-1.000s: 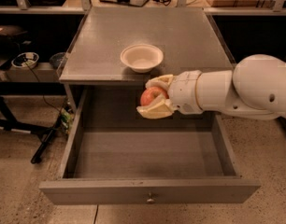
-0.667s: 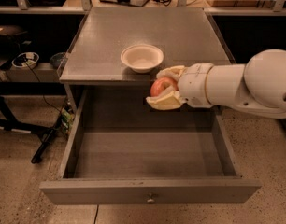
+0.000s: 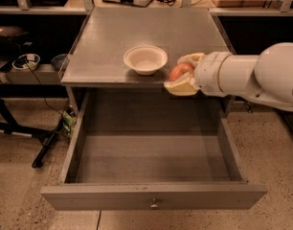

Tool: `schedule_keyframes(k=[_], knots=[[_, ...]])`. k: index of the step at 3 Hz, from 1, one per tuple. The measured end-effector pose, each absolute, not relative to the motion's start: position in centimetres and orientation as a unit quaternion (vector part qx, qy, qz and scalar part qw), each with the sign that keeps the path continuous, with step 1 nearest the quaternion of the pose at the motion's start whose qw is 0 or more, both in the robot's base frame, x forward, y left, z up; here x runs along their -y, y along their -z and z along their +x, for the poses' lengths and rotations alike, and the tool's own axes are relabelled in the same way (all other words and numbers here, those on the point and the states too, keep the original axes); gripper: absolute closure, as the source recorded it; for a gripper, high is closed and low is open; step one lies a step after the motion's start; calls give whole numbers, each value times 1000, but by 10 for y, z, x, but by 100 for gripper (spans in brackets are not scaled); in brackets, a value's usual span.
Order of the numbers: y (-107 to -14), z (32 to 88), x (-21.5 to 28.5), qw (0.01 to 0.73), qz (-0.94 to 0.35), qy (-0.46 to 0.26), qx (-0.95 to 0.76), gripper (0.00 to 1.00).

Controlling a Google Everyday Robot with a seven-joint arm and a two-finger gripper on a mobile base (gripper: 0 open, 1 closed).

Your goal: Pick apple from top drawer and place on counter

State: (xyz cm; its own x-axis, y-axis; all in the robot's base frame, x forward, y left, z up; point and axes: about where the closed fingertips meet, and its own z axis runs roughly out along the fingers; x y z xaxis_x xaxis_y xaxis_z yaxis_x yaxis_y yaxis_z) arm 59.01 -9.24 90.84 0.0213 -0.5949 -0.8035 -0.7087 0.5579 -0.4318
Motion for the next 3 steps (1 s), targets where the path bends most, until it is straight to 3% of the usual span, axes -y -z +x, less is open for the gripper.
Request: schedule_keyframes(k=[3], knots=[[-915, 632, 112, 549, -447, -35, -705, 100]])
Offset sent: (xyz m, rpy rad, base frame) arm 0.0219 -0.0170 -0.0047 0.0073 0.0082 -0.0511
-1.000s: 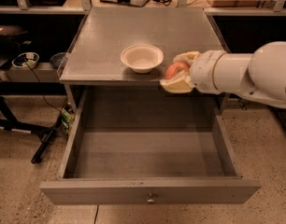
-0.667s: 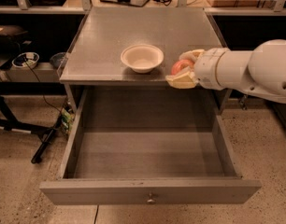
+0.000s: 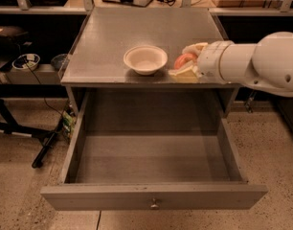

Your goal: Pick apple from top drawer and place on counter

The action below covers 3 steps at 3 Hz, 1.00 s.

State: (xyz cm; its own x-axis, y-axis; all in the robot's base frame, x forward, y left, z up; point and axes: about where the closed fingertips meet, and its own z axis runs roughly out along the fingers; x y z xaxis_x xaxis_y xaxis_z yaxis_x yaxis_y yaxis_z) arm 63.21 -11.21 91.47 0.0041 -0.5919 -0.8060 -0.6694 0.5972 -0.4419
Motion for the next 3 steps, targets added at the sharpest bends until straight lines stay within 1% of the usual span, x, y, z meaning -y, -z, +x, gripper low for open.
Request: schedule_keyframes(k=[1, 2, 3], knots=[[-927, 657, 110, 553, -468, -36, -688, 100], [-932, 671, 110, 558, -472, -42, -681, 100], [-923, 684, 111, 557, -474, -69, -678, 100]])
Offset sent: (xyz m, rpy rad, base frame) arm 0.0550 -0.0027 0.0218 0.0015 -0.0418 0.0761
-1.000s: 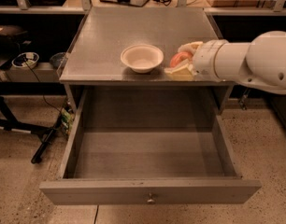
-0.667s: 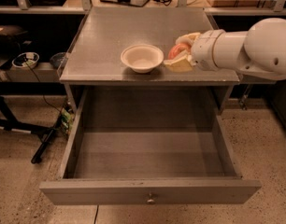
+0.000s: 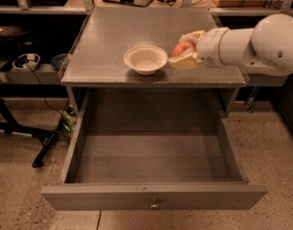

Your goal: Pick apple from top drawer and place on counter

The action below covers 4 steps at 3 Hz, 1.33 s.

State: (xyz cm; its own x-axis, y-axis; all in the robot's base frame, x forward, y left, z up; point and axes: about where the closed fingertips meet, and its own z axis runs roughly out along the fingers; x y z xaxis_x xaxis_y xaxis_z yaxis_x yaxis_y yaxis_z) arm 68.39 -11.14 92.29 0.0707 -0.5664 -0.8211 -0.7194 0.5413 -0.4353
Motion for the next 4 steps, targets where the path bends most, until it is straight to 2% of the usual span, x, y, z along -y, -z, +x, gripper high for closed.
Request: schedule_keyframes(k=[3, 4], knots=[[-901, 692, 114, 561, -471, -117, -671, 100], [-901, 692, 114, 561, -471, -117, -671, 81]])
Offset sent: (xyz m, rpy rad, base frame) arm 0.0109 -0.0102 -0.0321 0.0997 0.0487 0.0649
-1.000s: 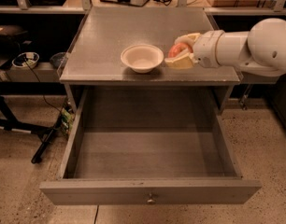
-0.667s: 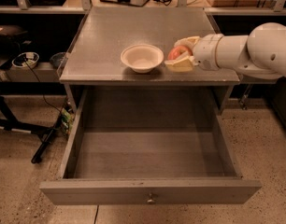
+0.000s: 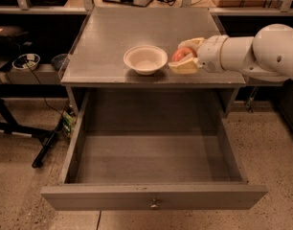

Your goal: Pick apple from top drawer and place on counter

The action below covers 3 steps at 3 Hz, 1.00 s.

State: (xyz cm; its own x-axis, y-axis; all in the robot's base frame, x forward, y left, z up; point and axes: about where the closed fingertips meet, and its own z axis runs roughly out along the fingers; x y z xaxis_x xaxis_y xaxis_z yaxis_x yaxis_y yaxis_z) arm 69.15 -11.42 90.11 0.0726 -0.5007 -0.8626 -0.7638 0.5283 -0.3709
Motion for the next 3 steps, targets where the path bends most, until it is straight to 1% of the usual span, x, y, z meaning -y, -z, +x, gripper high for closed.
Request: schedule_keyframes(k=[1, 2, 3], knots=[[-901, 692, 114, 561, -471, -117, -671, 58], [-901, 692, 114, 561, -471, -117, -671, 27], [-901, 692, 114, 561, -471, -117, -671, 4]])
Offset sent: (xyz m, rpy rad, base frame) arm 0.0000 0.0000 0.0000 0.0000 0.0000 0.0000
